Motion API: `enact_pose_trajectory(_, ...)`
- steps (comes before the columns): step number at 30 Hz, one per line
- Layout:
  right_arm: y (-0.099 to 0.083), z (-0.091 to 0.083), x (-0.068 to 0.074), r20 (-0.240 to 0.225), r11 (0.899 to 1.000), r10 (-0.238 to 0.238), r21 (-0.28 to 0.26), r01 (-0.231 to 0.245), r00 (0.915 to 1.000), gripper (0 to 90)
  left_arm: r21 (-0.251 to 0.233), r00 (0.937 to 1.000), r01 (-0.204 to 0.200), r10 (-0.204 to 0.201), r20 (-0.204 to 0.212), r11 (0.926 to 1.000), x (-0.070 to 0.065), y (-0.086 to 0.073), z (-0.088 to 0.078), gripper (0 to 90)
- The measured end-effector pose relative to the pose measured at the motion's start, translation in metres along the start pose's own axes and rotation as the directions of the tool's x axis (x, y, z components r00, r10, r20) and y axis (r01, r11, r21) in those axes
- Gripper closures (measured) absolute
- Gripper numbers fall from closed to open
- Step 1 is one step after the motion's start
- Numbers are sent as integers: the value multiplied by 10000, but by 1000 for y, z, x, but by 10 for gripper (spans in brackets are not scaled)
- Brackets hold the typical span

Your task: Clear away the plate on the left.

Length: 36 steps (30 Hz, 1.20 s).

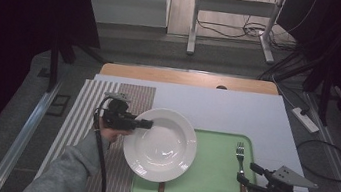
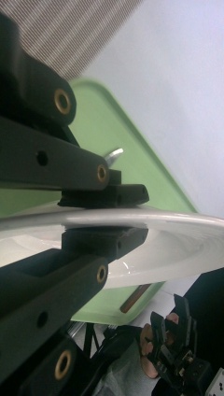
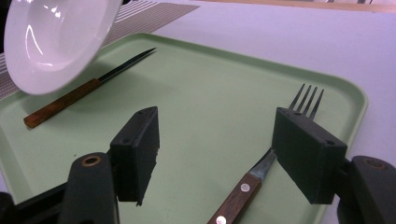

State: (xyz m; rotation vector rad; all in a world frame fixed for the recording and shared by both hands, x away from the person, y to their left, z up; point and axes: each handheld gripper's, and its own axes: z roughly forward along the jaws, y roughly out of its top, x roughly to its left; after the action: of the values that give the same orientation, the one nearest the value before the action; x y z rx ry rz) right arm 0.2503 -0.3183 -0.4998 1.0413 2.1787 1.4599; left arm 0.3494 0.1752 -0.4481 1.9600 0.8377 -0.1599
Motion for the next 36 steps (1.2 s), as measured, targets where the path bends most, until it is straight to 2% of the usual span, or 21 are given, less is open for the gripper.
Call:
enact_pose_trajectory(11, 1, -3, -3, 80, 9999, 63, -162, -62, 9999, 326, 396, 9994, -210, 199, 272, 9990, -7, 16, 32, 805)
enact_pose_trajectory(28, 2, -6, -4, 169, 9996, 104, -255, -100, 9998, 327, 894, 9974, -343, 284, 668, 9954, -14, 29, 78, 804)
enact_pose_trajectory(36, 3, -7, -3, 203, 9995, 66, -314, -60, 9998, 327, 1218, 9953, -504, 396, 889, 9913, -22, 35, 100, 804)
